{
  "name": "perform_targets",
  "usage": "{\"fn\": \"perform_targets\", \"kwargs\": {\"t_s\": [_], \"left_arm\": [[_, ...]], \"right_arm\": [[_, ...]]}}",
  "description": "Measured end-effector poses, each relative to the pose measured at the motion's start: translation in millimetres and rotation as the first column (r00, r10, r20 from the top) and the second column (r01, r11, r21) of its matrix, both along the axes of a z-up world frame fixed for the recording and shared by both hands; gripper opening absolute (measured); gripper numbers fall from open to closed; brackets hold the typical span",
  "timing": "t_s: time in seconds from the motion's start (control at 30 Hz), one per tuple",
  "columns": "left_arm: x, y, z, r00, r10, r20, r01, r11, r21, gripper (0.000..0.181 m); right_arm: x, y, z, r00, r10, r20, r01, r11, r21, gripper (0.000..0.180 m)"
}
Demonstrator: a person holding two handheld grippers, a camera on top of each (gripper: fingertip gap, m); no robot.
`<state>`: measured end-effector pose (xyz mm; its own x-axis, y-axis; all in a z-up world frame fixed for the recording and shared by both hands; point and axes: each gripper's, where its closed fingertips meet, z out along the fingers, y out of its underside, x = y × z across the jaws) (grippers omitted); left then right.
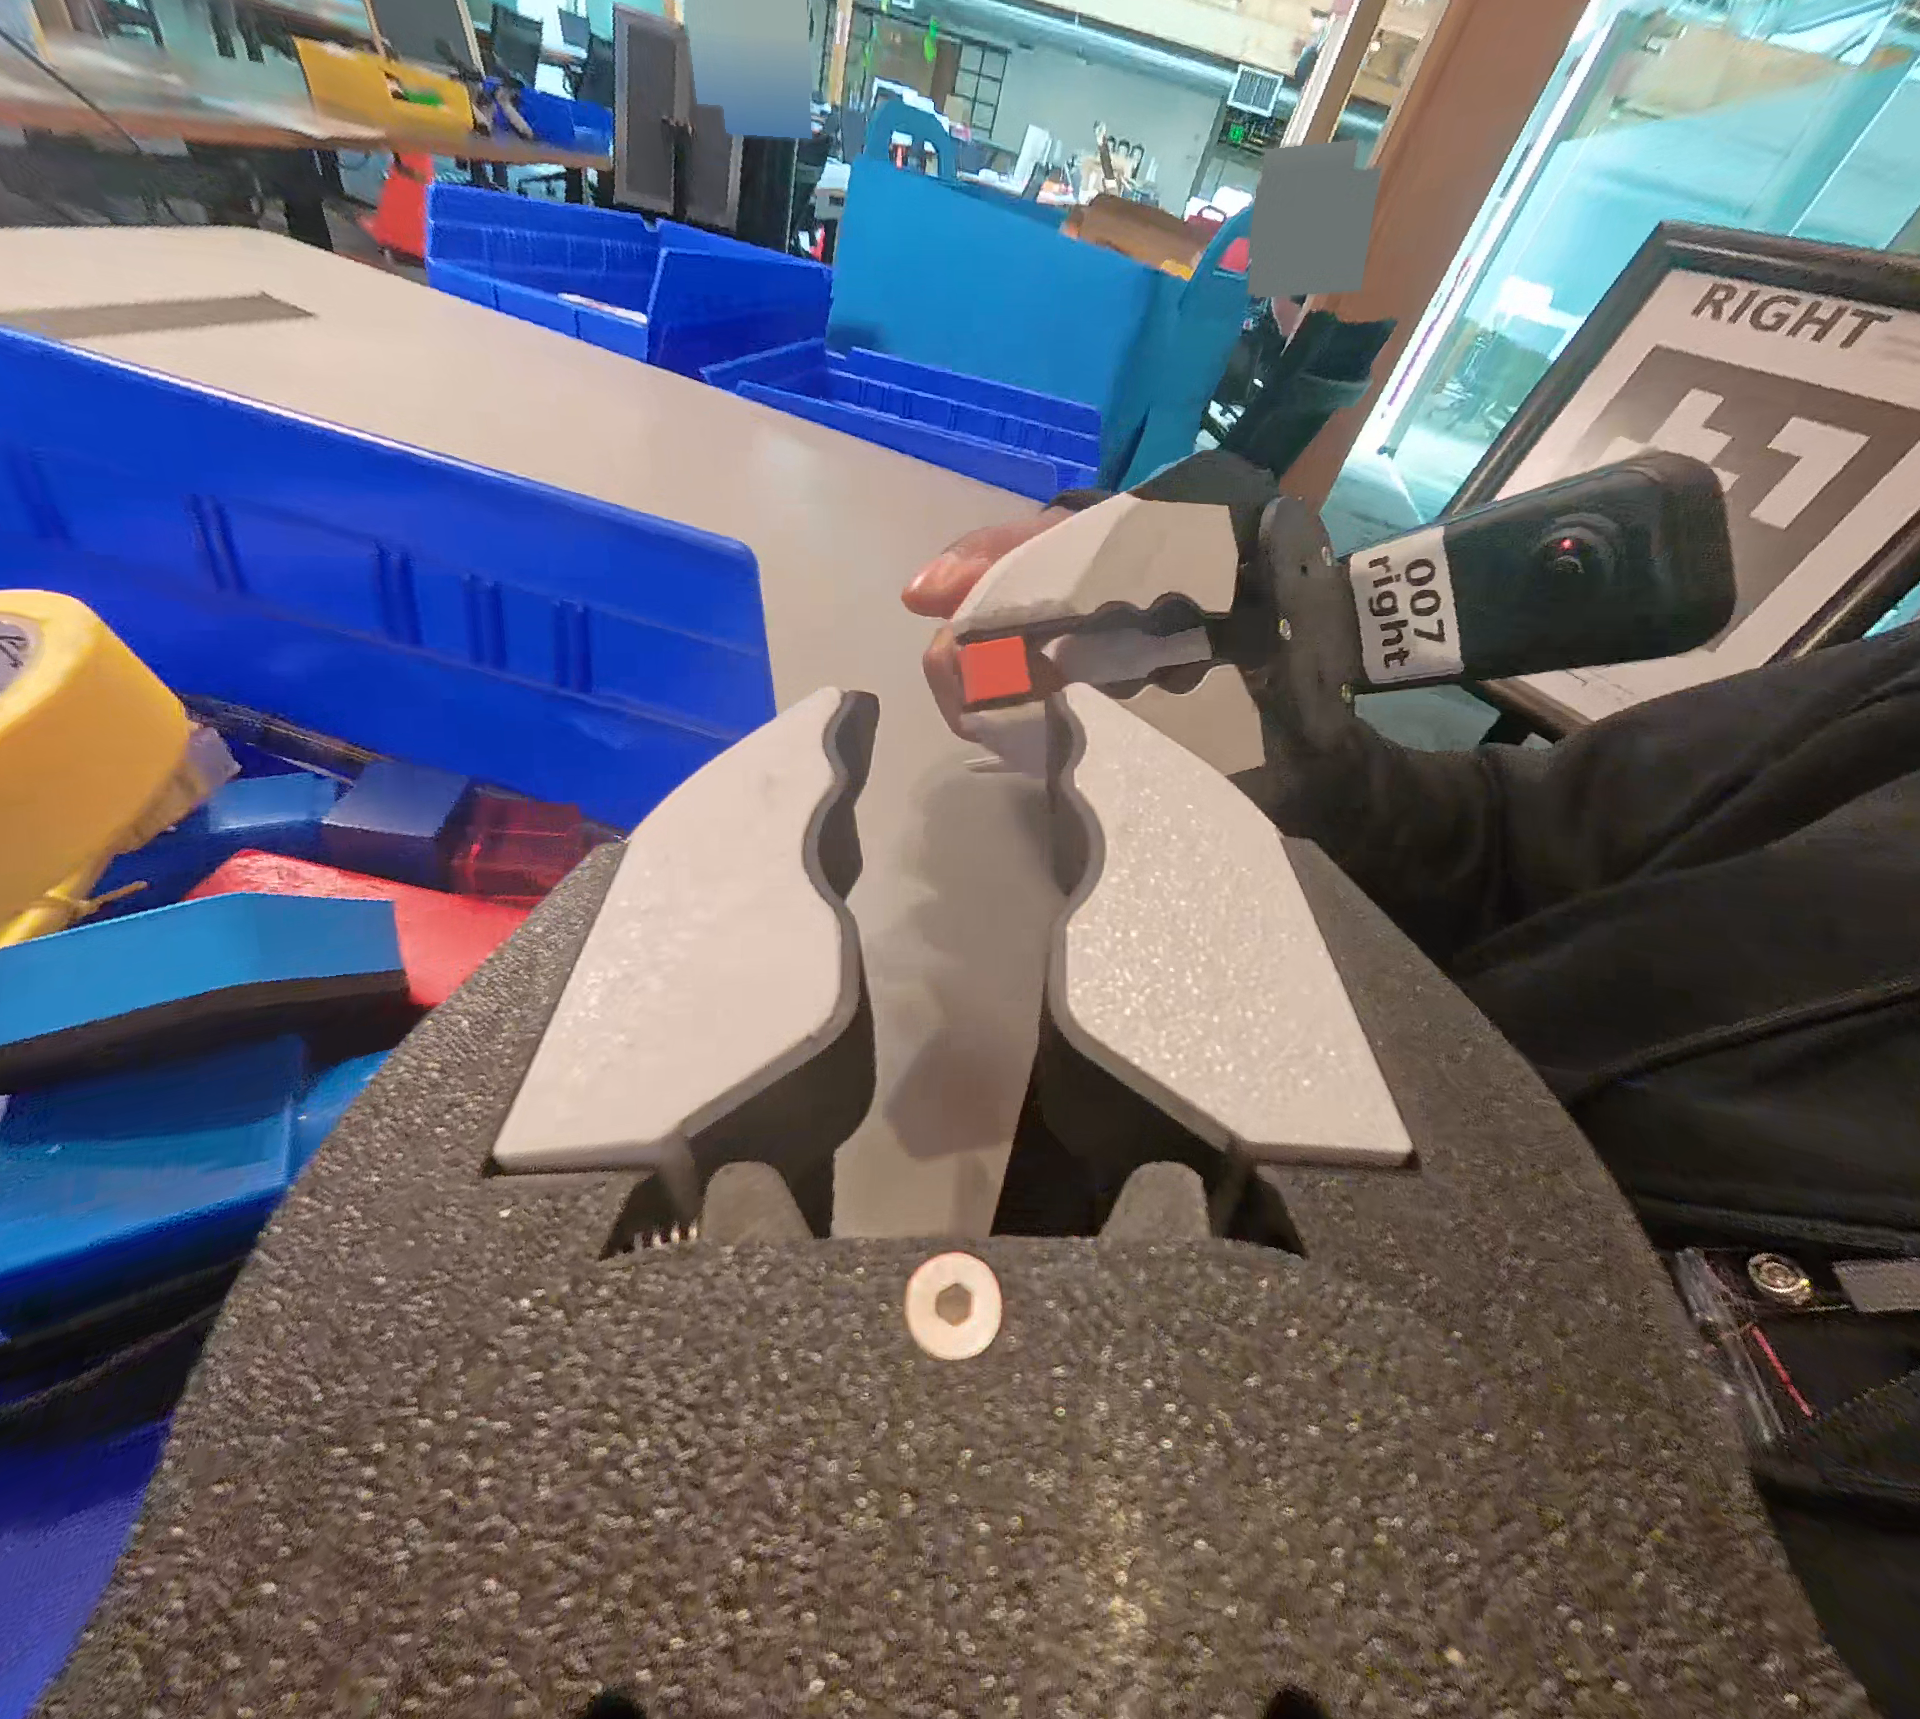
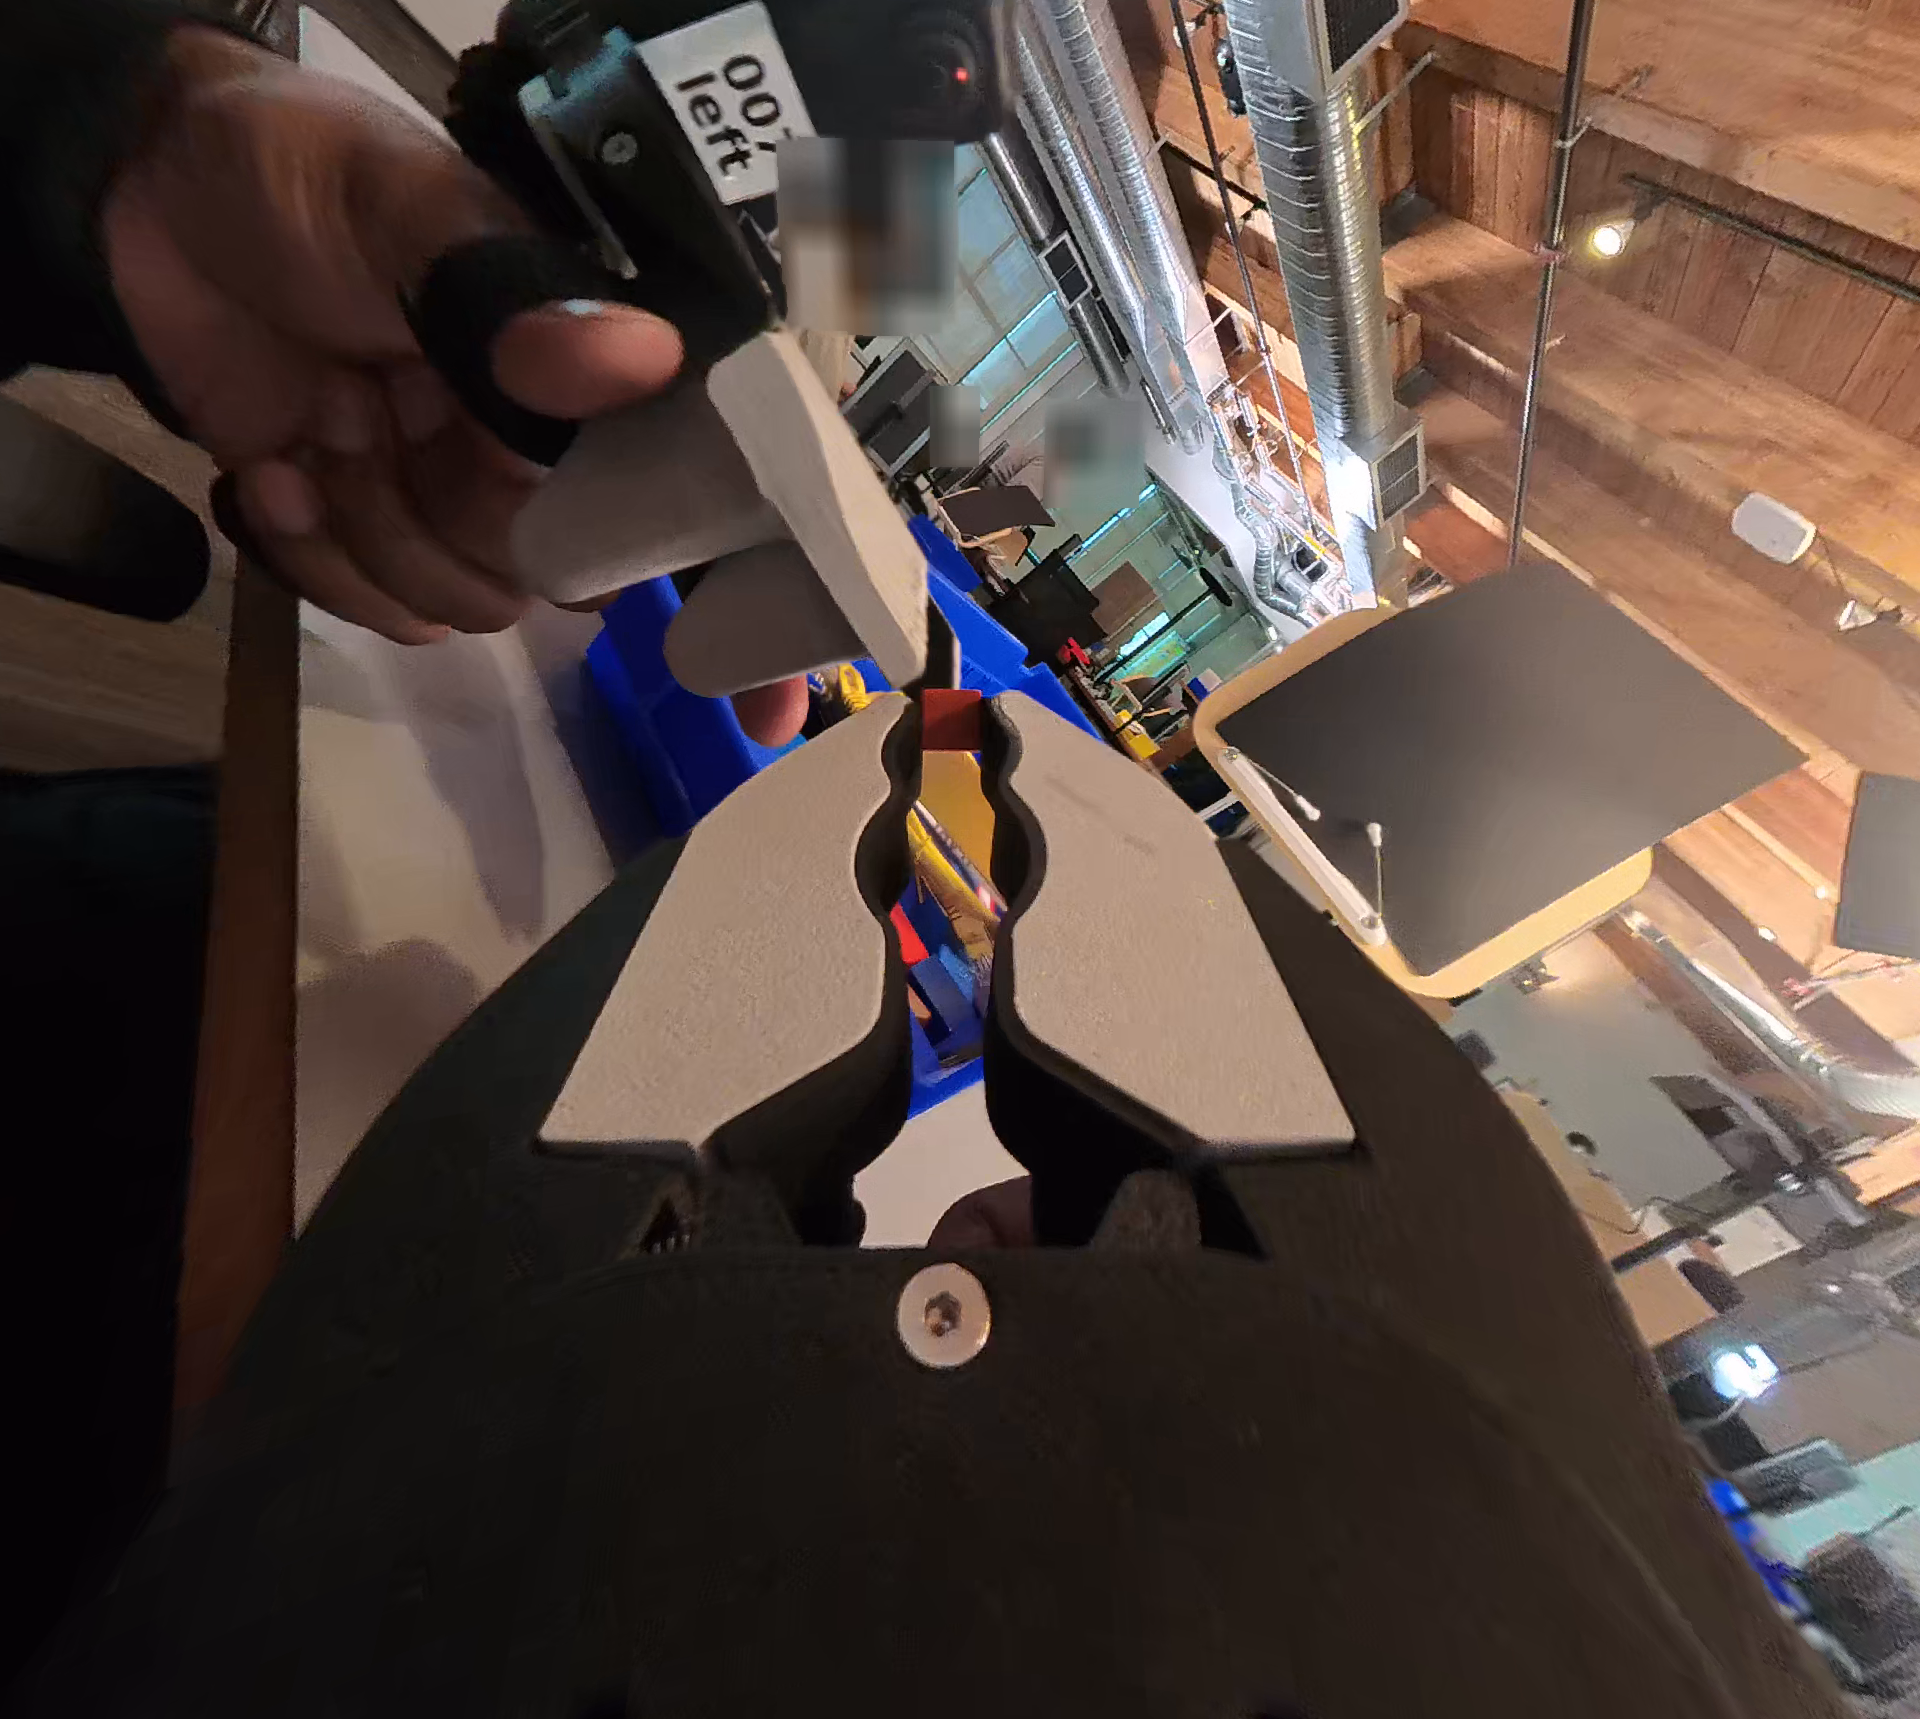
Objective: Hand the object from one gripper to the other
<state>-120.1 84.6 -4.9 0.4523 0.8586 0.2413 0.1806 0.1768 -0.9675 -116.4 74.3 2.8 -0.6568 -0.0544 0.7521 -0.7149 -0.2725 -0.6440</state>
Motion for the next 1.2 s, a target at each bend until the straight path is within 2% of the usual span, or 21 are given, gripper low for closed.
{"fn": "perform_targets", "kwargs": {"t_s": [0.07,0.2,0.37,0.43,0.5,0.57,0.63,0.7,0.73,0.83,0.97,1.2], "left_arm": [[-1,6,-3,1.000,-0.016,0.021,0.016,1.000,0.017,0.031],[-1,8,-4,0.999,-0.038,0.028,0.036,0.998,0.054,0.014],[-1,12,-5,0.996,-0.082,0.032,0.078,0.991,0.110,0.012],[-1,12,0,0.994,-0.108,-0.001,0.107,0.982,0.156,0.012],[3,14,11,0.984,-0.162,-0.080,0.176,0.957,0.230,0.011],[9,14,23,0.963,-0.220,-0.152,0.261,0.899,0.351,0.011],[18,12,38,0.929,-0.285,-0.237,0.367,0.790,0.490,0.012],[24,12,48,0.894,-0.334,-0.300,0.449,0.674,0.587,0.011],[26,15,50,0.882,-0.351,-0.316,0.472,0.651,0.594,0.011],[25,23,50,0.864,-0.392,-0.318,0.500,0.578,0.645,0.012],[20,30,43,0.879,-0.393,-0.271,0.470,0.619,0.630,0.012],[14,28,35,0.903,-0.376,-0.207,0.417,0.654,0.631,0.011]], "right_arm": [[2,-1,-3,0.999,-0.023,-0.046,0.022,1.000,-0.003,0.009],[4,-2,-6,0.994,-0.039,-0.107,0.038,0.999,-0.013,0.009],[7,-1,-6,0.993,-0.030,-0.110,0.029,0.999,-0.015,0.009],[8,1,0,1.000,0.019,0.001,-0.019,1.000,0.004,0.010],[9,4,8,0.972,0.111,0.208,-0.124,0.991,0.047,0.015],[10,9,22,0.870,0.217,0.442,-0.263,0.964,0.043,0.020],[10,17,35,0.727,0.316,0.610,-0.383,0.923,-0.022,0.022],[10,20,39,0.652,0.362,0.667,-0.426,0.902,-0.074,0.024],[10,20,38,0.643,0.368,0.672,-0.432,0.898,-0.078,0.024],[15,20,33,0.713,0.359,0.603,-0.384,0.919,-0.093,0.024],[22,21,32,0.841,0.303,0.447,-0.274,0.953,-0.131,0.024],[18,18,29,0.914,0.220,0.340,-0.178,0.972,-0.151,0.013]]}}
